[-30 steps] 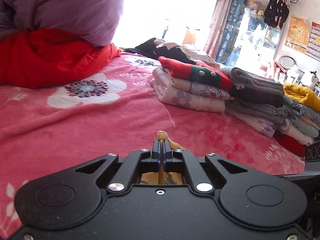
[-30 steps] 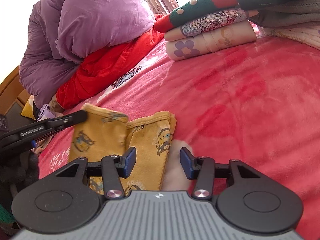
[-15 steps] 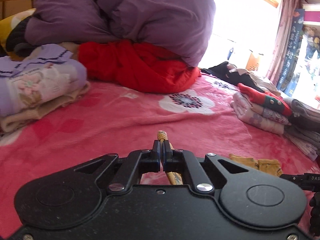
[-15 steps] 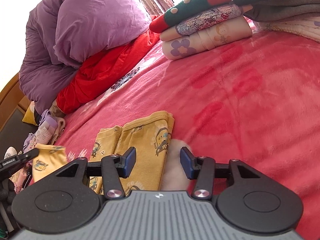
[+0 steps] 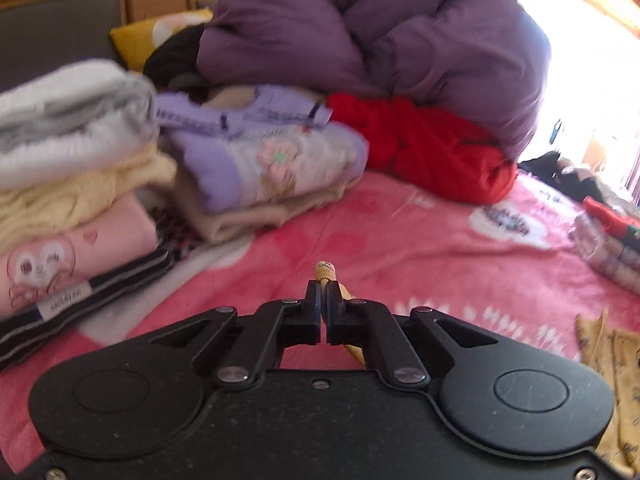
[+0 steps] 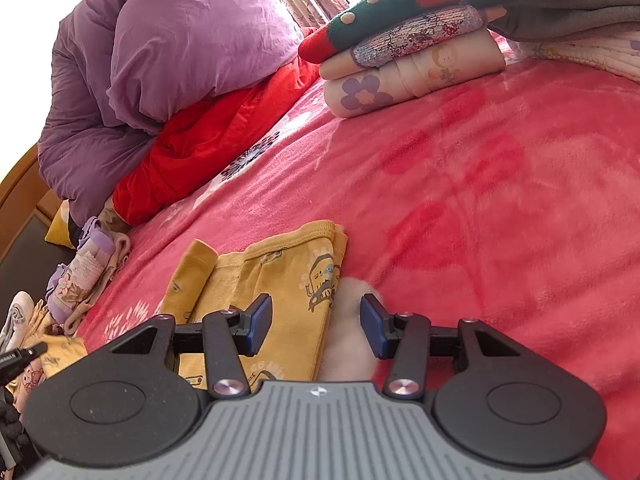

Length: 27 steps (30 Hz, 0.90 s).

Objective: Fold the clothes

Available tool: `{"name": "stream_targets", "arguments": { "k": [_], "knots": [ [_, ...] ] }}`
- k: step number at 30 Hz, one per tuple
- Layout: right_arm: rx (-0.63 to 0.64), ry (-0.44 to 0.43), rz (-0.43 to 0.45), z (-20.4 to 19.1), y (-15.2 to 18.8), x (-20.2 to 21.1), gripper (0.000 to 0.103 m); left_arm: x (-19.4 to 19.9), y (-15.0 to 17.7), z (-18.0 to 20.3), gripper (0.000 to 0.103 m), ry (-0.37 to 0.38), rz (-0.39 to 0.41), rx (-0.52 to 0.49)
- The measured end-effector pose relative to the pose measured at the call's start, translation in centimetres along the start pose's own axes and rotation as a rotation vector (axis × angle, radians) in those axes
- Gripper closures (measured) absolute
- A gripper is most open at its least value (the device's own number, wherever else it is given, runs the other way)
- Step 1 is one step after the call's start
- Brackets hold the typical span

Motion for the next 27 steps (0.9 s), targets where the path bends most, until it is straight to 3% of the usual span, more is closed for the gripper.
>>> {"name": "stream_targets", "arguments": {
  "k": [4, 5, 6, 8, 11, 14, 17, 25, 27],
  "knots": [
    [0.075, 0.051, 0.030, -1.4, 0.0, 1.0, 0.052, -2.3, 1.7, -0.7, 0.099, 0.000, -0.106, 0.012],
    [0.130, 0.063, 0.046, -2.5, 0.0, 1.7, 0.052, -2.4, 1.7, -1.1, 0.094, 0.016, -0.121, 0.044],
    [0.185, 0.068, 0.059, -3.8, 0.1, 2.5, 0.052, -2.6, 1.7, -1.5, 0.080, 0.032, -0.135, 0.082],
    [0.290, 0.011, 0.058, -7.4, 1.2, 4.3, 0.052, -3.0, 2.0, -2.2, 0.062, 0.055, -0.169, 0.158],
    [0.477, -0.126, 0.004, -14.6, 4.6, 6.1, 0.053, -3.7, 2.4, -3.0, 0.062, 0.088, -0.215, 0.251],
    [0.712, -0.214, -0.124, -21.1, 10.5, 6.9, 0.056, -3.8, 2.5, -3.5, 0.063, 0.123, -0.235, 0.319],
    [0.923, -0.158, -0.220, -24.1, 16.8, 6.6, 0.064, -3.5, 2.7, -3.8, 0.063, 0.146, -0.252, 0.345],
    [1.220, -0.027, -0.286, -26.4, 24.5, 3.5, 0.072, -2.3, 3.3, -3.3, 0.063, 0.218, -0.303, 0.349],
    [1.255, 0.020, -0.282, -26.0, 24.6, 2.8, 0.081, -2.3, 3.5, -2.8, 0.064, 0.232, -0.308, 0.328]
  ]
}}
Point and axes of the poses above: each gripper's, at about its wrist camera, not at the fingertips, and x roughly against the way its jaws point, z to its right, y to its underside, the point moved 6 cm from there along -x, roughly the way its jaws point, and after that the axes turned 9 degrees about -y, right-handed, at the moved point
